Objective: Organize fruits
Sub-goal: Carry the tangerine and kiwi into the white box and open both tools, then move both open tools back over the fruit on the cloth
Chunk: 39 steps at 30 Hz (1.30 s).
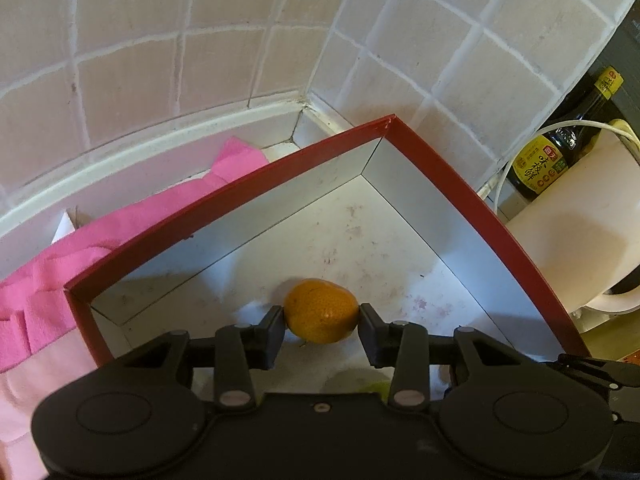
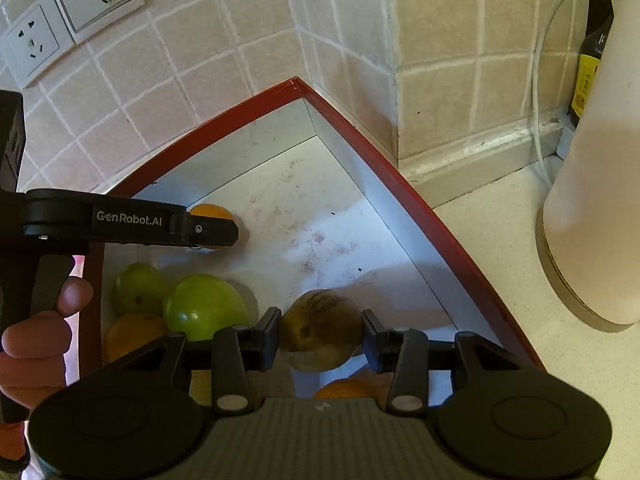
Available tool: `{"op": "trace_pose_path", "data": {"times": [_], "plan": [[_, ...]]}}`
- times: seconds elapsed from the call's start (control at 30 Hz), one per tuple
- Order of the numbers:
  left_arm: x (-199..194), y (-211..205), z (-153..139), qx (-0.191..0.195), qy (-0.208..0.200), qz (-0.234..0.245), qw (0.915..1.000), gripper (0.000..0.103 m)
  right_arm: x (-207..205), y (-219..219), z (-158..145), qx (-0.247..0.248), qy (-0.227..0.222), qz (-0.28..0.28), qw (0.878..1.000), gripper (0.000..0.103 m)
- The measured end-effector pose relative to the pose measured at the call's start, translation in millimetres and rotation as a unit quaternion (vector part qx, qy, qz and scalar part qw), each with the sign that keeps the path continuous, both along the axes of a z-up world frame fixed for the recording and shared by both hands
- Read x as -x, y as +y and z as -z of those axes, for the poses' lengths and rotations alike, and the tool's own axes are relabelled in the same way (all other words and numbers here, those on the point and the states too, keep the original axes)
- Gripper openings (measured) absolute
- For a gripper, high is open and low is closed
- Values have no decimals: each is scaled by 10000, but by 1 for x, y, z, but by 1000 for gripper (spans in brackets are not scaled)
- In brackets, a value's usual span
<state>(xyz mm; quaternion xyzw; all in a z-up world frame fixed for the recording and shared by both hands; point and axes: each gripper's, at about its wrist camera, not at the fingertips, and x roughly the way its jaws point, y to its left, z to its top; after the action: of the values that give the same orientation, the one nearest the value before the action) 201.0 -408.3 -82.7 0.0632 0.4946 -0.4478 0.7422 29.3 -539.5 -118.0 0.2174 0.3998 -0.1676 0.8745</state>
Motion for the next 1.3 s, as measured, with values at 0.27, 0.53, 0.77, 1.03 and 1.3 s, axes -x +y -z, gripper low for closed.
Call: {"op": "trace_pose_path", "data": {"times": [0.27,0.53,0.77,1.03,1.3], "plan": [[9,27,-36,383,-211,59,9990,72,20,-1,-30,-87,-401,183,9990,67],[21,102,-104,962,-697,-253,9926,74,53,14,-89,2,-1071,407,9934,68],[29,188,-153,1294,-1200,-793,9811,75,71,50,-139,222,-1583,266,9868,72],[30,283,-193,1449,-1581,-1434,9661,75,63,115,-170,346,-1847,-279,9818,74],[30,363,-178,1318,-1607,-2038,9567,75,39,198,-150,240,-1586,-1021,9818,74]]}}
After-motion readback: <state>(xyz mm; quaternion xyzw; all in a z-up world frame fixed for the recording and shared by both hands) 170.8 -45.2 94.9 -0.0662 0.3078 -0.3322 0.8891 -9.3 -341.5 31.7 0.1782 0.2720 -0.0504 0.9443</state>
